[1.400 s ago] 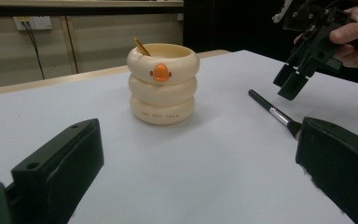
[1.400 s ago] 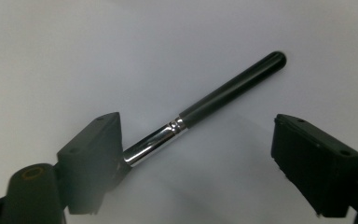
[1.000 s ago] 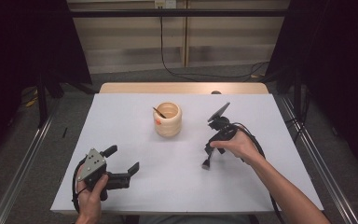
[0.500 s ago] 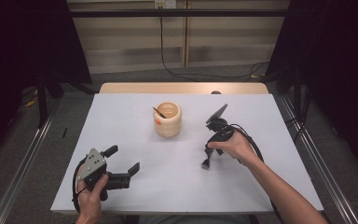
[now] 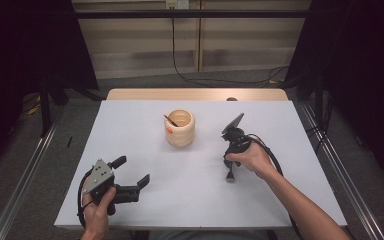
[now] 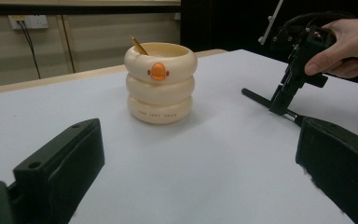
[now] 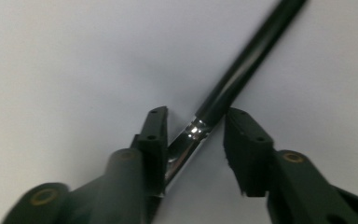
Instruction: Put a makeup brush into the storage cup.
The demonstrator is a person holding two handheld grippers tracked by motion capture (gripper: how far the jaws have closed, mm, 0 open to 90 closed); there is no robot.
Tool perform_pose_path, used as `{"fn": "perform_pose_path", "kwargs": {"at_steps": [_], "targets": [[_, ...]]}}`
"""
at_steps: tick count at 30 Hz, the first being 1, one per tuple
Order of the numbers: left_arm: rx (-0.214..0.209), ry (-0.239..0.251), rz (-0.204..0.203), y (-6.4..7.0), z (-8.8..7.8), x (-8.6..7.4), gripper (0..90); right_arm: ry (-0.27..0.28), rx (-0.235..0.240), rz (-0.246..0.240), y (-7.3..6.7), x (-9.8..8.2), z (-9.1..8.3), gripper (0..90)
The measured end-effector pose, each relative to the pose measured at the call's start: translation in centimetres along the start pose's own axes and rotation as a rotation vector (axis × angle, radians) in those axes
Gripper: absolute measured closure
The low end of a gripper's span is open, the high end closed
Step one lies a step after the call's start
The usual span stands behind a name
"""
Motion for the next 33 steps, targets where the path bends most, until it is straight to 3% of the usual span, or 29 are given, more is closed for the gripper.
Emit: {"fn": "perform_pose_path", "kwargs": {"at_steps": [4, 16, 25, 33], "targets": [[0.001, 0.001, 0.000, 0.0, 0.0, 0.0, 1.2, 0.002, -0.027, -0.009, 0.1, 0.0, 0.0, 73.0], [0.001, 0.002, 0.003, 0.0, -0.1, 0.1, 1.2, -0.014, -0.031, -0.044, 0.3, 0.1, 0.0, 78.6], [0.004, 0.000, 0.002, 0.0, -0.1, 0.0, 1.1, -0.002, -0.006, -0.041, 0.6, 0.0, -0.1, 78.8], [0.007, 0.004, -0.002, 0.1, -0.2, 0.1, 1.1, 0.037, 0.054, -0.029, 1.3, -0.7, -0.6, 78.8]]}}
Point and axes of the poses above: each handheld gripper's, and its own axes: z roughly forward along the jaws, x roughly out of its top, y roughly to its right, the point moved 2 cm from there along z, roughly forward along the jaws, and after that the axes turned 9 degrees about x, right-handed, at the moved point
